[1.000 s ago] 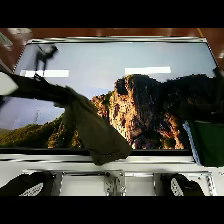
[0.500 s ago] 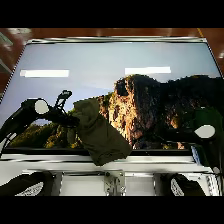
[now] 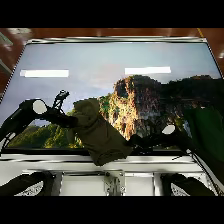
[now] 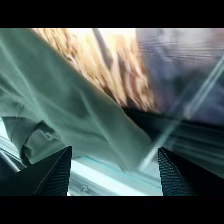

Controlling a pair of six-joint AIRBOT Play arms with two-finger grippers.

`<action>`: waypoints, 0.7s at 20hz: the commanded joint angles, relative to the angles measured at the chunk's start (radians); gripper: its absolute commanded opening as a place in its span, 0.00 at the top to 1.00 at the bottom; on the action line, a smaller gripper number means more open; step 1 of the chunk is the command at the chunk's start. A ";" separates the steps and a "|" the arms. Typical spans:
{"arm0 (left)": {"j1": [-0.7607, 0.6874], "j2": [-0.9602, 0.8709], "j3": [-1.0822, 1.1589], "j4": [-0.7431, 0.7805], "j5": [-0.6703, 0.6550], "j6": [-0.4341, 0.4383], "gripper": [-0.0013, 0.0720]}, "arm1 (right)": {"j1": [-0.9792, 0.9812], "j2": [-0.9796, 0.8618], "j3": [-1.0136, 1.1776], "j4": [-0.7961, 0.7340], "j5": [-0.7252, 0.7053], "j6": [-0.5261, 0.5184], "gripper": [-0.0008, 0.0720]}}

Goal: Fold the shirts.

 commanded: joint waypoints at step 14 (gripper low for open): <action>0.045 0.162 0.641 0.462 -0.212 0.012 0.93 | -0.107 0.296 0.649 -0.386 0.063 -0.024 0.91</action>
